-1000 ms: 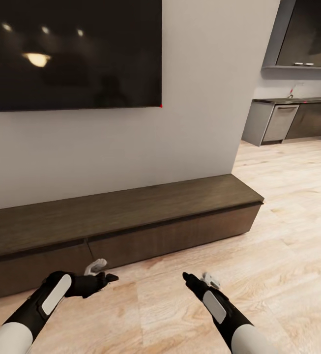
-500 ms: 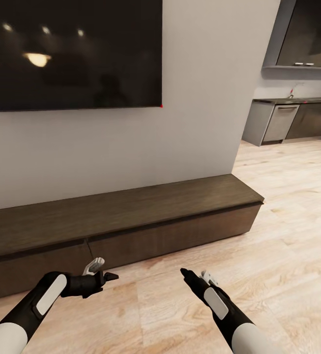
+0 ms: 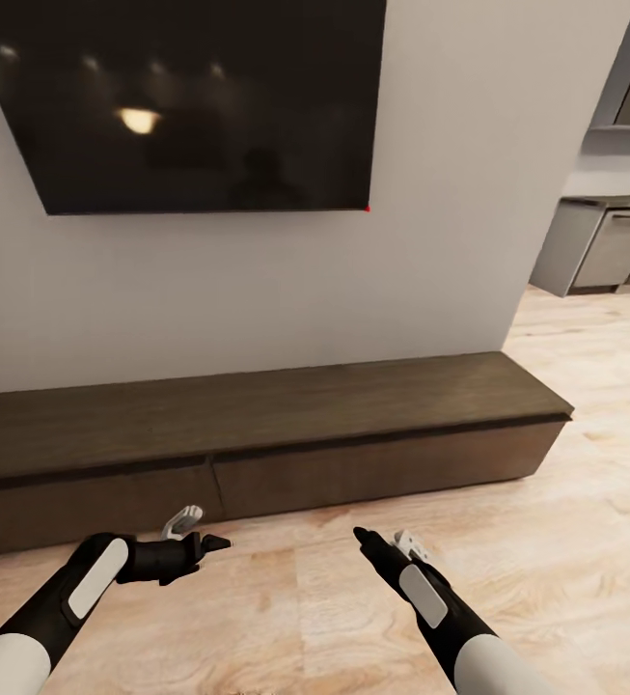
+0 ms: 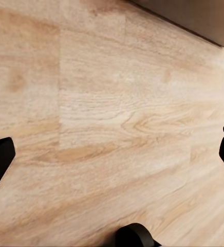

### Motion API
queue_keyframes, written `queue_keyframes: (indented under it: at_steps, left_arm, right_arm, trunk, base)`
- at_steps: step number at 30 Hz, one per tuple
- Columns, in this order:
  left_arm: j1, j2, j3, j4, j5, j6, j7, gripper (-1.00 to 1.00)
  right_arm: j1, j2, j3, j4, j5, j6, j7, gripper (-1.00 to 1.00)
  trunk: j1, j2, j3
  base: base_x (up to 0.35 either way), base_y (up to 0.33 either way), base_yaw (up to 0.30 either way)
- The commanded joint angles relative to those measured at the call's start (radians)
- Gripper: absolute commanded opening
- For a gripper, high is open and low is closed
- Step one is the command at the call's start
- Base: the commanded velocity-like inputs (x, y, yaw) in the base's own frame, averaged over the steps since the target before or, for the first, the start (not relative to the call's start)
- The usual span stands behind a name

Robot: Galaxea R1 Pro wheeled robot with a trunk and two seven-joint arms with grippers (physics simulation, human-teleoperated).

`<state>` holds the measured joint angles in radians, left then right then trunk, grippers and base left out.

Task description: Place each of the two pumpkins and all three candles from the living room inside a cabinet in the living room (use any cabinet), then make sure every cabinet is closed, and position the cauldron so it is next to a table in the living room.

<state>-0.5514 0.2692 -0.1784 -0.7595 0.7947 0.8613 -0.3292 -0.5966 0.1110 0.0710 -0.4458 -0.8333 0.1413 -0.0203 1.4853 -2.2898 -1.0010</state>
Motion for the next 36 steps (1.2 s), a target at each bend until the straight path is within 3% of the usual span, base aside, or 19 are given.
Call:
queue_keyframes:
  at_steps: [1, 12, 22, 32, 36]
  left_arm:
    - [-0.001, 0.001, -0.002, 0.000, -0.003, 0.001, -0.005, 1.00]
    - [-0.001, 0.001, -0.003, 0.000, -0.004, 0.000, -0.004, 1.00]
    - [-0.001, 0.000, -0.003, 0.000, -0.006, -0.001, -0.004, 1.00]
    - [-0.001, 0.000, -0.003, 0.000, -0.005, -0.002, -0.004, 1.00]
    - [-0.001, 0.001, -0.002, 0.000, -0.001, -0.001, -0.006, 1.00]
  right_arm:
    - [0.000, -0.001, 0.003, -0.001, -0.008, 0.001, -0.002, 1.00]
    - [0.000, -0.002, -0.005, -0.001, -0.015, -0.005, 0.095, 1.00]
    - [0.000, -0.002, -0.006, -0.001, -0.015, -0.007, 0.108, 1.00]
    - [0.000, -0.002, -0.007, -0.002, -0.017, -0.037, 0.109, 1.00]
    - [0.000, -0.003, -0.008, -0.001, -0.018, -0.062, 0.158, 1.00]
  trunk:
    - [0.000, 0.000, -0.001]
    - [0.000, 0.000, -0.001]
    - [0.000, 0.000, -0.001]
    - [0.000, 0.000, -0.001]
    - [0.000, 0.000, -0.001]
  base:
    - [0.000, 0.000, 0.295]
    - [0.018, 0.120, 0.232]
    - [0.047, 0.047, -0.162]
    - [0.012, 0.012, -0.018]
    - [0.008, 0.004, 0.000]
